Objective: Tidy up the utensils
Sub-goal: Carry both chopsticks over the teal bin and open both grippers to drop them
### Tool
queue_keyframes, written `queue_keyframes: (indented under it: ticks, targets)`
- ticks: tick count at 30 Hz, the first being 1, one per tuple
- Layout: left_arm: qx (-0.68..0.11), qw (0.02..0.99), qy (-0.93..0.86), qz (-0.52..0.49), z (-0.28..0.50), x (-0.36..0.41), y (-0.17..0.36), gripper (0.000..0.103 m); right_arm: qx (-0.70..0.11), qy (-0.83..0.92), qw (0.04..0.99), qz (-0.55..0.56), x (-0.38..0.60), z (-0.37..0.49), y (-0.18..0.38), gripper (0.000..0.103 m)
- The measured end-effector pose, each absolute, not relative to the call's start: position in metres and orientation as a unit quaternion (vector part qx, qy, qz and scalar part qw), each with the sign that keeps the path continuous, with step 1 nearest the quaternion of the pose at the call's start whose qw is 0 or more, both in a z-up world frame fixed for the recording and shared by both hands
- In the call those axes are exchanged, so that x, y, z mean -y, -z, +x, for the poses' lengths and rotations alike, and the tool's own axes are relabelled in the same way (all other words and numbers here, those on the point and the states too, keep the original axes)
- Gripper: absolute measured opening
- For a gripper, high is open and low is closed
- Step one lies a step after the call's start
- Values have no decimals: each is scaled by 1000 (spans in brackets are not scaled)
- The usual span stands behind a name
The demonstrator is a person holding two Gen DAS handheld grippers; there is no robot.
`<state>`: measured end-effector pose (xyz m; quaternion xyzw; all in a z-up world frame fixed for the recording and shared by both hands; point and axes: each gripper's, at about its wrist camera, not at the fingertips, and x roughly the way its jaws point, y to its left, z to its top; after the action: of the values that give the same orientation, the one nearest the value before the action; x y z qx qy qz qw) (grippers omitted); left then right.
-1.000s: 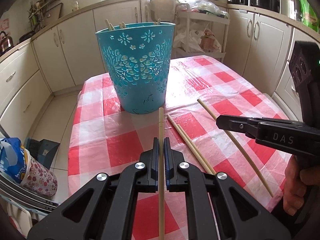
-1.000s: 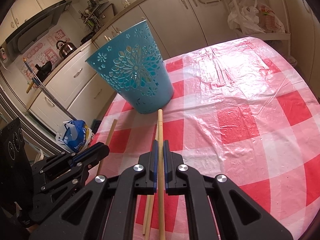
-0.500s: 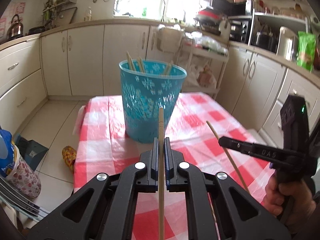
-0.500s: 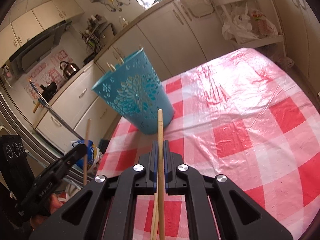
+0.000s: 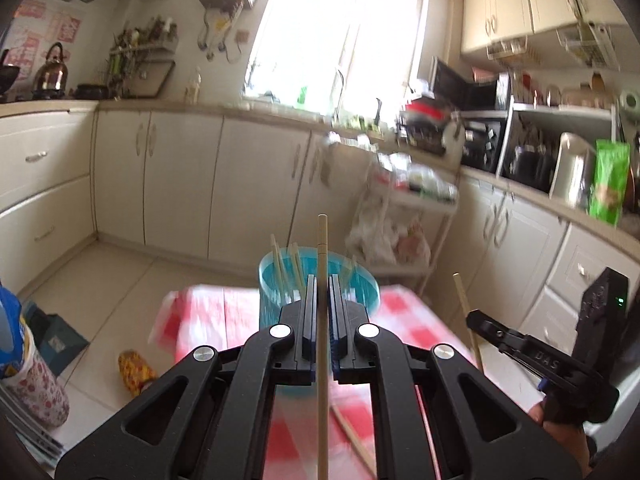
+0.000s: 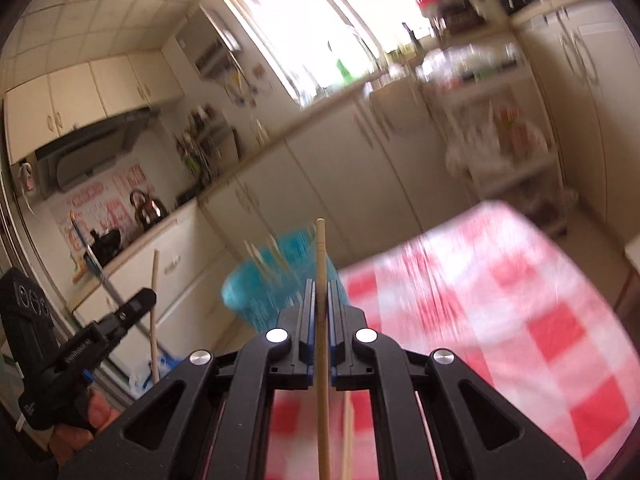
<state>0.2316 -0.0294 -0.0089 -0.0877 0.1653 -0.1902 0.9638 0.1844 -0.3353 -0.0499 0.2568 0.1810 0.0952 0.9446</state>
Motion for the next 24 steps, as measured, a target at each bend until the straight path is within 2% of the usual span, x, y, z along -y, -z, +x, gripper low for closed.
queue_keyframes:
  ticks: [7,13,24]
  targets:
    - [-117,969,170,-137,294,25,-26,5,-129,-104,953,252,309,261,-1,6]
    - [-77,970,154,-172,345,29,-45,5,-104,-91,960,244,293,313,-21,6]
    - [-107,967,146,-182,392,40,-7,5,-163,-78,962,204,269,361,3,6]
